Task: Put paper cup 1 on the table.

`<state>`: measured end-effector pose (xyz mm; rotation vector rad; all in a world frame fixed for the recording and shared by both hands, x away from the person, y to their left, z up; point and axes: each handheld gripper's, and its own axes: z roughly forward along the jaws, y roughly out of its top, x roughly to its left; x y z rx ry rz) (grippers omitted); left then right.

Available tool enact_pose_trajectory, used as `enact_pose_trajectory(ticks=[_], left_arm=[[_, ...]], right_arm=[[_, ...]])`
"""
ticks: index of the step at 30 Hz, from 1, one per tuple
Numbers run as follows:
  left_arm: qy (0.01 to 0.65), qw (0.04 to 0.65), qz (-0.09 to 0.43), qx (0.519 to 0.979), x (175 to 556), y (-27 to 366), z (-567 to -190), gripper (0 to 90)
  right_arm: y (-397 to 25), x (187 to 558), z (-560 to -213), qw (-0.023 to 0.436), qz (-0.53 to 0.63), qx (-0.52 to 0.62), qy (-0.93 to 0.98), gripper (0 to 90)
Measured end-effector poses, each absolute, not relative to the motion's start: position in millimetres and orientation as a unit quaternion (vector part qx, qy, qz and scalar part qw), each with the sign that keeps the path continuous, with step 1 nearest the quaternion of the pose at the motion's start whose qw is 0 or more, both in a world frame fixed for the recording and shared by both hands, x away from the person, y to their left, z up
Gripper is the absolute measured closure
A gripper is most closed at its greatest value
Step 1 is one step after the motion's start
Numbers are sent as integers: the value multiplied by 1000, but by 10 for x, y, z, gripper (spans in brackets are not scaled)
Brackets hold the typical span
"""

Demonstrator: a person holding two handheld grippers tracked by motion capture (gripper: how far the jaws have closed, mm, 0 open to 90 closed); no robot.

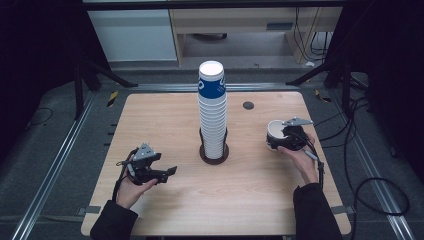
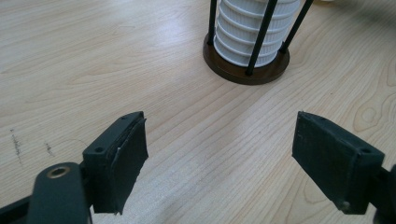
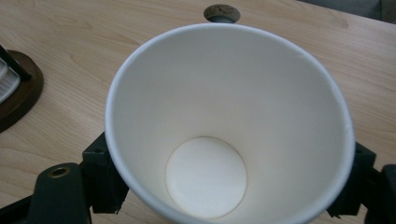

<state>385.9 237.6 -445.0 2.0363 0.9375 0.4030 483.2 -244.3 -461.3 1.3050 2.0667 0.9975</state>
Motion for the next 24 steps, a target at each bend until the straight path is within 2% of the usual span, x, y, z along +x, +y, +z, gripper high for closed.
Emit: enact_pose_trajectory(ticks=[10,16,24], left_arm=[[371,420,161,812,3856,2381,-4449,174],[370,421,161,812,3849,2380,-4443,173],[370,421,159,813,3848,2385,-4442,172]], right_arm=[[-2432,4856,-4688,245,352,478,767,183],[-2444,4854,-4657,250,363,479,759,81],[-2480,4790,-4495,264,409,475,733,72]])
